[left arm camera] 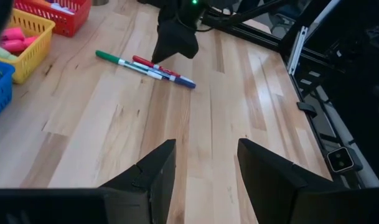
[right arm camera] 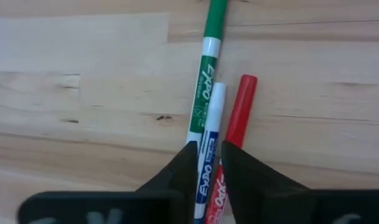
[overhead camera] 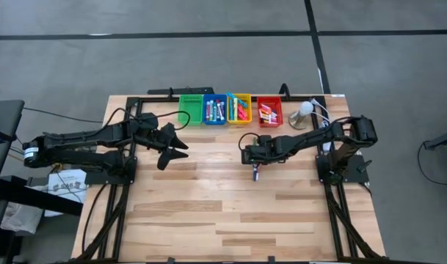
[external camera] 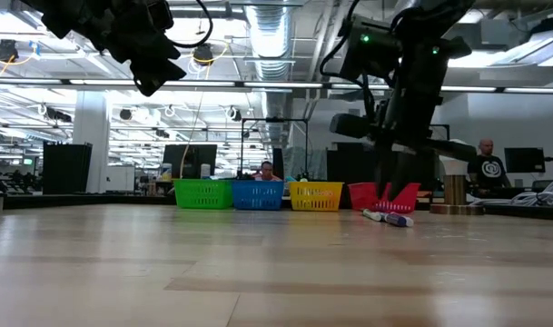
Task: Pick & Place Markers
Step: Put the red dry erase marker into the green basket
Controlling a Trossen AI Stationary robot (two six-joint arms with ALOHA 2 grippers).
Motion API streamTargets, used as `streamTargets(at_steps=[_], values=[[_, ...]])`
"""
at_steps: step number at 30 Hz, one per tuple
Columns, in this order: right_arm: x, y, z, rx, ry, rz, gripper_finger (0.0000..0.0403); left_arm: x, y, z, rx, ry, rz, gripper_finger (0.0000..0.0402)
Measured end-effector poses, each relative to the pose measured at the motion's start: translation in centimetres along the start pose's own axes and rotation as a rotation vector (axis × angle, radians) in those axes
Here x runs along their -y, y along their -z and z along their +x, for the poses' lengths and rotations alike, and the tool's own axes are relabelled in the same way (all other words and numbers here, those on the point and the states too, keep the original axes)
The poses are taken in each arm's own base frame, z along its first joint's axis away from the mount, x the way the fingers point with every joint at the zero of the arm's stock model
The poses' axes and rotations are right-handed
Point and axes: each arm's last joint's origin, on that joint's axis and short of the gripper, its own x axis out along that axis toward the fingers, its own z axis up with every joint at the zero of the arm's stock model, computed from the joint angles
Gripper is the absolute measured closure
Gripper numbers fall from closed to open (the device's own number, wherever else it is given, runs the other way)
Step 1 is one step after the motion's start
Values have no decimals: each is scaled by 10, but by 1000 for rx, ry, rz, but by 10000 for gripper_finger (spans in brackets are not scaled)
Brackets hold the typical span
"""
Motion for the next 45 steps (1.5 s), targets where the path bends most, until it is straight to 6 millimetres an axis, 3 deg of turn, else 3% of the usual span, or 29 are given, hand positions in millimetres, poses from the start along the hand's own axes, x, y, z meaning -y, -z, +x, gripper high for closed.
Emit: streamTargets(at_steps=[6, 33, 45], values=[[2, 0, 0, -3, 19, -11, 315, 0, 0, 0, -2, 0, 4, 229], [7, 1, 3, 1, 57, -20, 317, 0, 1, 0, -6, -1, 9, 229], [11, 11, 33, -45, 130, -23, 317, -1, 1, 0, -7, -3, 0, 229]])
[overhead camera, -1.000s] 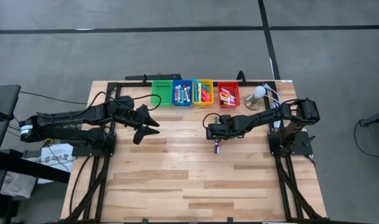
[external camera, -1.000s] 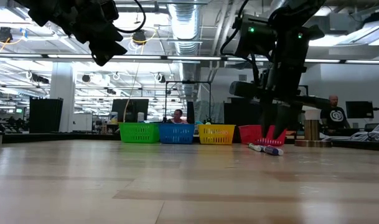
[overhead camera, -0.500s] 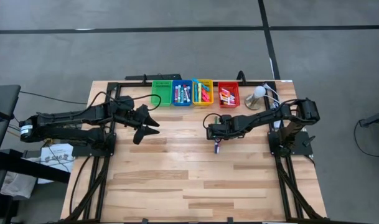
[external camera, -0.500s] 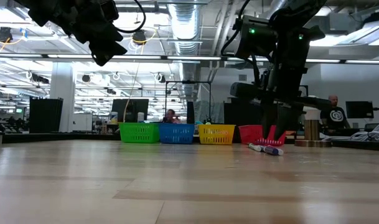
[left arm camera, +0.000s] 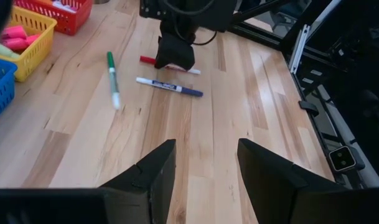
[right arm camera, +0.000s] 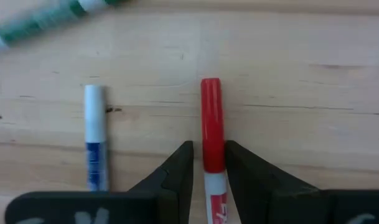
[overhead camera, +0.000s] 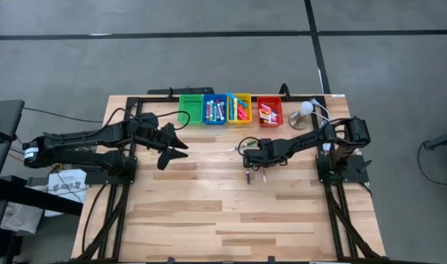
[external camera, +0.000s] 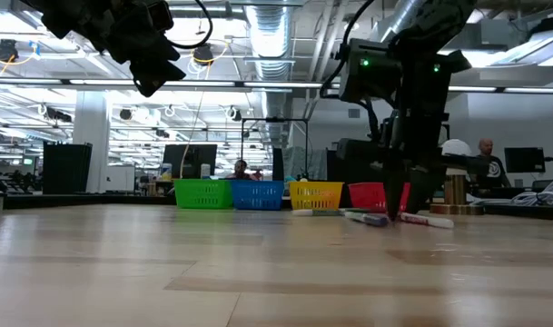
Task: Pick & Place Markers
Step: Put the red dry erase marker into the green basket
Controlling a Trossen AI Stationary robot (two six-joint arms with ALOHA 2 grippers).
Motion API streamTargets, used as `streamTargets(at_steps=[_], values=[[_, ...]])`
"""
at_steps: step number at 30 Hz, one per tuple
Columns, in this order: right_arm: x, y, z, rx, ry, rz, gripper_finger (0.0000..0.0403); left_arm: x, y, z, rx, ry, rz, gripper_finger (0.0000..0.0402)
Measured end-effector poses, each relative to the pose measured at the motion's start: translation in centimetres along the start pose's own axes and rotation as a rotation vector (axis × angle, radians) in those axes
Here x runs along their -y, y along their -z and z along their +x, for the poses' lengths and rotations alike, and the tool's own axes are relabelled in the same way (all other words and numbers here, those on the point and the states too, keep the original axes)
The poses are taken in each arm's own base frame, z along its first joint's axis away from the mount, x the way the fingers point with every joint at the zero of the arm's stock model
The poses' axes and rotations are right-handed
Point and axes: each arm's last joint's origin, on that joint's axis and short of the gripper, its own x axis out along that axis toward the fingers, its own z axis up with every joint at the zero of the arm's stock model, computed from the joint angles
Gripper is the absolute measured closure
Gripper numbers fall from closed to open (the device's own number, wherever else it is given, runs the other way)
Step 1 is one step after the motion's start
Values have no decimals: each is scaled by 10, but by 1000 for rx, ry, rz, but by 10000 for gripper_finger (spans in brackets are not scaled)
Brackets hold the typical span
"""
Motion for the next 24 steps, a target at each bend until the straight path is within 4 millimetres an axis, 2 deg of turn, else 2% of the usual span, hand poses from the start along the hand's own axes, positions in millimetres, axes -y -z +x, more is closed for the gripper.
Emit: streamTargets(at_steps=[8, 15, 19, 24], values=[[3, 3, -3, -11, 12, 22, 321, 0, 0, 0, -3, -3, -3, 229], [5, 1, -15, -26, -23, 12, 376, 0, 0, 0, 0, -3, -2, 229], [7, 0, -30, -38, -79, -4, 385, 0, 0, 0, 0, -3, -2, 229], [7, -8, -57, 34, -205, 25, 365, -1, 0, 0, -1, -3, -6, 229]])
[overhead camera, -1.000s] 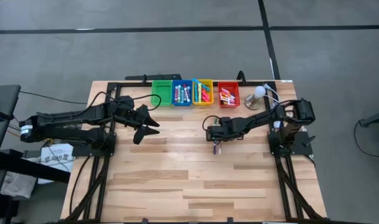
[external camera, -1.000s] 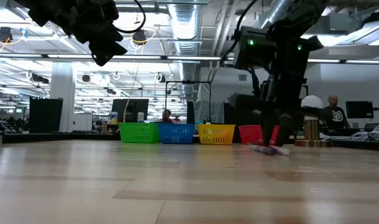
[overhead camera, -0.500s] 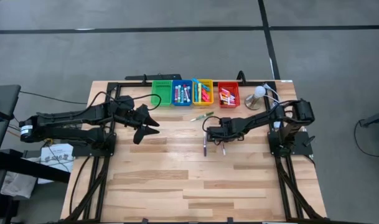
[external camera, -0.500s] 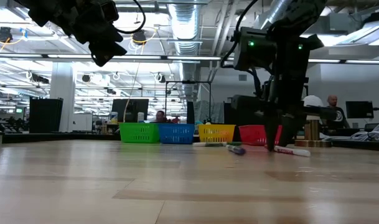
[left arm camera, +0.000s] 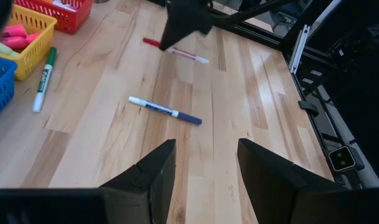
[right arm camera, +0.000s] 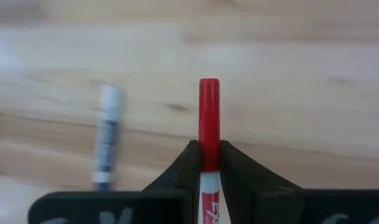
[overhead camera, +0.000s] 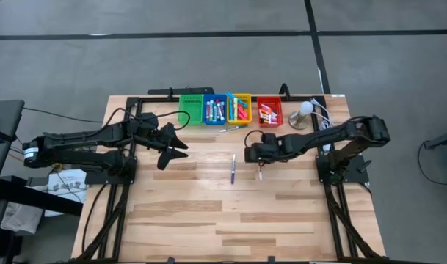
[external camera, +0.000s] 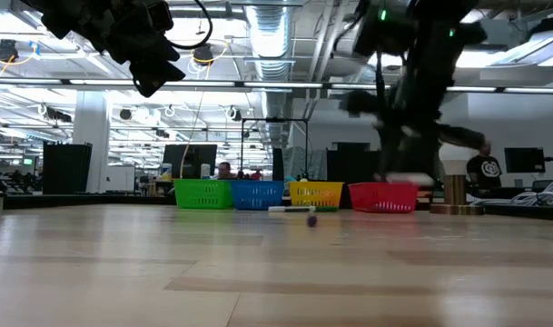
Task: Pick & Place Markers
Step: Put the red dry erase marker into the green basket
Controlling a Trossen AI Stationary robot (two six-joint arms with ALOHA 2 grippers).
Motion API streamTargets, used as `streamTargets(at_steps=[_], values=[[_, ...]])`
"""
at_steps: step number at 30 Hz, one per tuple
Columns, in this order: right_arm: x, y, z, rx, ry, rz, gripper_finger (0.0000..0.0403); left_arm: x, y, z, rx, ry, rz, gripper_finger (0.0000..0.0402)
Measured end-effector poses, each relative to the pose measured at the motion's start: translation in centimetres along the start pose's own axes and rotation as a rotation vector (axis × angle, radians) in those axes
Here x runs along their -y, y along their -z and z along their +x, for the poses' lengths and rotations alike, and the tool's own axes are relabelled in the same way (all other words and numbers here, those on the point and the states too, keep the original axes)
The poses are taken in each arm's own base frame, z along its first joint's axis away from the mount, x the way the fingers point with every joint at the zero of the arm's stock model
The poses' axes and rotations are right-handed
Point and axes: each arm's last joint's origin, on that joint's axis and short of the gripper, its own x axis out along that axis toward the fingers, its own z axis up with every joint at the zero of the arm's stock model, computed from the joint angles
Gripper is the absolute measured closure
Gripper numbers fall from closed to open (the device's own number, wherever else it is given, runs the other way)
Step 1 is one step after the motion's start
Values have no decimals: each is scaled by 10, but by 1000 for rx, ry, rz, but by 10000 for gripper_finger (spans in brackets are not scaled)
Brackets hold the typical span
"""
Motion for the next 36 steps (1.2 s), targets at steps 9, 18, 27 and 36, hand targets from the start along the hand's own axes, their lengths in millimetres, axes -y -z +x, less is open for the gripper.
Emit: streamTargets(at_steps=[9, 18, 27, 36], values=[[-34, -25, -60, 404, -495, -65, 381, 1, -4, 0, 38, 10, 0, 229], [-70, -48, -104, 810, -933, -173, 373, 13, -36, -4, 302, 301, -9, 229], [-103, -46, -98, 770, -1085, -265, 360, 4, -41, 26, 252, 486, -150, 229], [-136, -35, -96, 713, -1165, -345, 374, -9, -39, 39, 217, 487, -224, 229]])
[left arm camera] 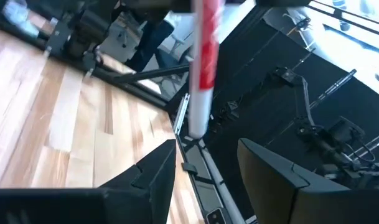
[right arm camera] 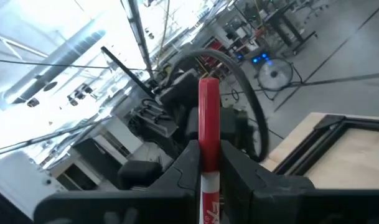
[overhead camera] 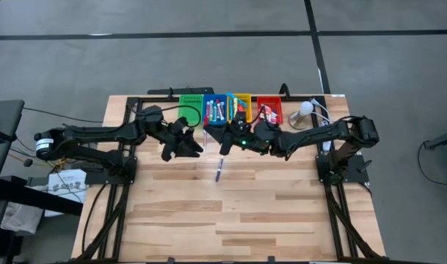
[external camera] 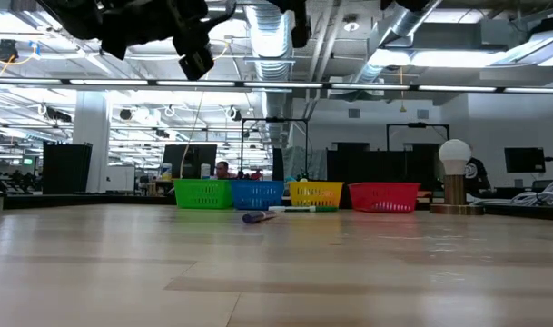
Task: Pick & Place Markers
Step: Put the red dry erase marker into the green basket
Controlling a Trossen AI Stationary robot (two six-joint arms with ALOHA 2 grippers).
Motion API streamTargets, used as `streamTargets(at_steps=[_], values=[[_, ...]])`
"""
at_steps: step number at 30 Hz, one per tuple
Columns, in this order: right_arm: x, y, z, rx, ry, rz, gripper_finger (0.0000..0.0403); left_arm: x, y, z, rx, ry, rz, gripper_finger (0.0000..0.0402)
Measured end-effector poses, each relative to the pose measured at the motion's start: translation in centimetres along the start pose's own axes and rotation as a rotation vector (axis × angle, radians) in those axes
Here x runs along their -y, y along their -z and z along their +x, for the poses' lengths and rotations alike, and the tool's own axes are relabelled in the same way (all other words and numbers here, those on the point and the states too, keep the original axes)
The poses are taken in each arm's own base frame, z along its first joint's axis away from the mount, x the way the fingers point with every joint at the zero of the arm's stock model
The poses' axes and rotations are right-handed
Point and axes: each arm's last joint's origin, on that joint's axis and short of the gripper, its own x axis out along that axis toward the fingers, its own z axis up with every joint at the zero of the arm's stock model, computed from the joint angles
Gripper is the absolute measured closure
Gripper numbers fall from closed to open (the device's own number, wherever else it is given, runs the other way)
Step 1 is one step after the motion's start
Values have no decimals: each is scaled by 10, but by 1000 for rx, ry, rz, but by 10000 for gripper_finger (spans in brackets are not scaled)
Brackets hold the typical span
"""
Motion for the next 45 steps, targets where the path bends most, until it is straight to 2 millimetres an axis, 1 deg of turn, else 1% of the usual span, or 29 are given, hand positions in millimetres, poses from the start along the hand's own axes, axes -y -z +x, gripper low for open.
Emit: streamTargets(at_steps=[4, 8, 14, 17, 22, 31, 34, 42, 44, 45], values=[[-5, 1, 1, 2, -10, 3, 369, 2, -3, 0, 24, 16, 74, 229], [-6, 1, 1, 6, -9, 4, 362, 4, -5, 0, 53, 8, 139, 229], [-6, 0, 1, 11, -10, 5, 372, 7, -7, 4, 123, -57, 280, 229], [-6, 1, 1, 10, -10, 5, 371, 9, -7, 6, 157, -106, 327, 229], [-6, 0, 1, 11, -9, 5, 361, 13, -9, 8, 205, -112, 364, 229], [-6, 1, 1, 8, -11, 5, 368, 15, -11, 8, 223, -103, 378, 231], [-5, 0, 1, 9, -11, 5, 363, 15, -11, 7, 225, -102, 379, 249], [-6, 0, 1, 6, -18, 0, 367, 14, -11, 8, 222, -104, 367, 350], [-6, 0, 1, 4, -21, -3, 366, 14, -11, 8, 220, -109, 361, 369], [-6, 0, 1, 3, -22, -4, 364, 13, -11, 7, 220, -111, 360, 373]])
